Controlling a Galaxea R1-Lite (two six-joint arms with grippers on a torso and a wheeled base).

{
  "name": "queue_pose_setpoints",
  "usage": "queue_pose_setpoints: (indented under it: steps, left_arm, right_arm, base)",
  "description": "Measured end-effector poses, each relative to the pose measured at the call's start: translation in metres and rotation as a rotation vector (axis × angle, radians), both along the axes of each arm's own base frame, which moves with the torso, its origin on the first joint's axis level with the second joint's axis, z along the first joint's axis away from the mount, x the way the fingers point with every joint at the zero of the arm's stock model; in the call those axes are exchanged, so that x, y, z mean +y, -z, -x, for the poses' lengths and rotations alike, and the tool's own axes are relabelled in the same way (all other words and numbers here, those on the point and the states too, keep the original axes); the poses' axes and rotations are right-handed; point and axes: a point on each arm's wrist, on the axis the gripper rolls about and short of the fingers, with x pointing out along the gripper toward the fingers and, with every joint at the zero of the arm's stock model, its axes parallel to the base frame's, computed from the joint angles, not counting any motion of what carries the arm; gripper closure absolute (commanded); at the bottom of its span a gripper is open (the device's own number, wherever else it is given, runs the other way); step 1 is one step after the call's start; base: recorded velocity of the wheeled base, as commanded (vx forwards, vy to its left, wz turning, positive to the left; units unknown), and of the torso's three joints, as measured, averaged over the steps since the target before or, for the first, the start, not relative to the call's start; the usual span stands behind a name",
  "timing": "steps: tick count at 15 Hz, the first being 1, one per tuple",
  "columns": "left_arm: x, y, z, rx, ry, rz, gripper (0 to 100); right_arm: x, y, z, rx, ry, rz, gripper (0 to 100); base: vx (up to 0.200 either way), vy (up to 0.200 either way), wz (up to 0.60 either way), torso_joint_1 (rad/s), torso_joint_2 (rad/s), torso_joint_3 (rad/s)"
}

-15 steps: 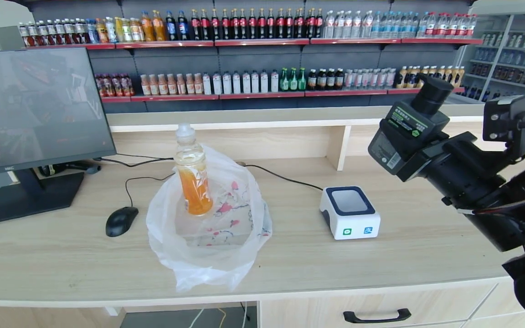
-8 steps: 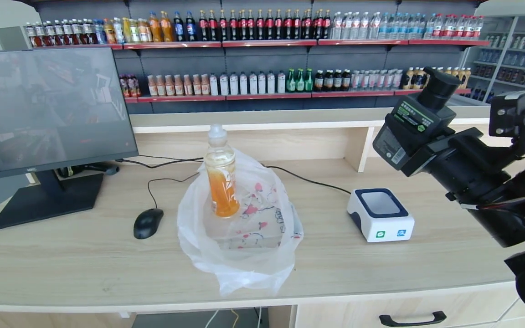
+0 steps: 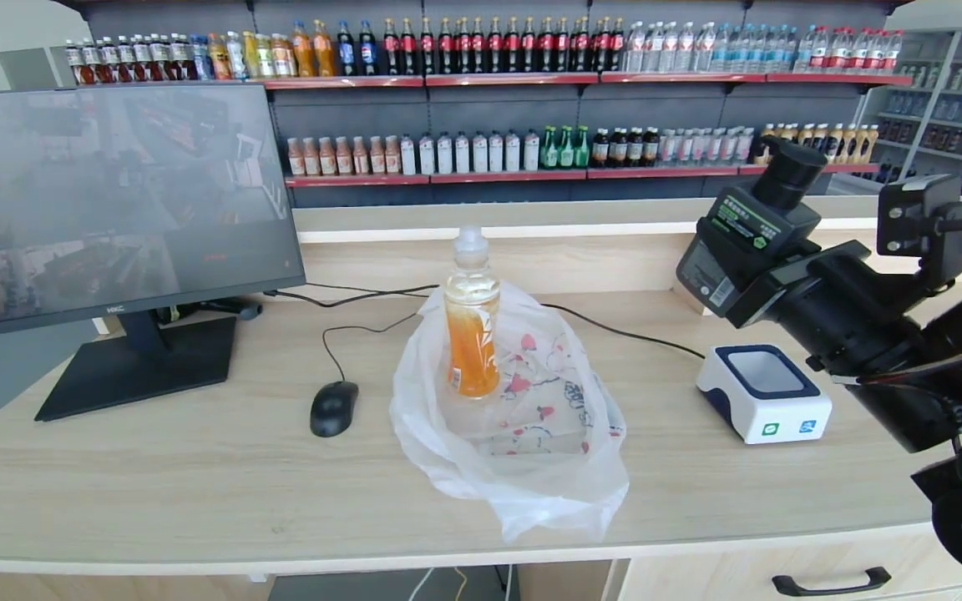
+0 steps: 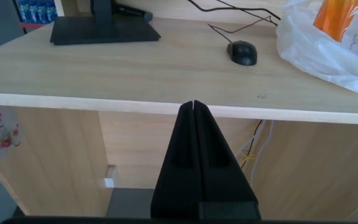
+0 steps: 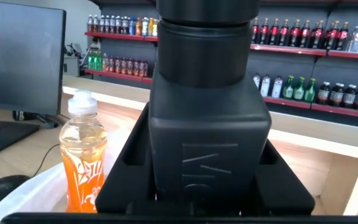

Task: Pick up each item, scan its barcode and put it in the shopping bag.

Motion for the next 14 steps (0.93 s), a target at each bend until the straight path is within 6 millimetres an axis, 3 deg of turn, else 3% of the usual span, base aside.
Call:
queue_pose_setpoints:
  steps: [6, 14]
  left_arm:
    - [0.000, 0.000, 0.000, 0.000, 0.001, 0.000, 100]
    - [0.000, 0.000, 0.000, 0.002, 0.000, 0.000, 100]
  right_arm:
    - [0.000, 0.002, 0.003, 0.007, -0.005, 0.003, 100]
    - [0.002, 0.026, 0.013, 0.103, -0.026, 0.045, 100]
  base:
    - [0.000, 0.000, 0.50, 0.000, 0.00, 0.003]
    - [0.000, 0.000, 0.00, 0.000, 0.00, 0.000]
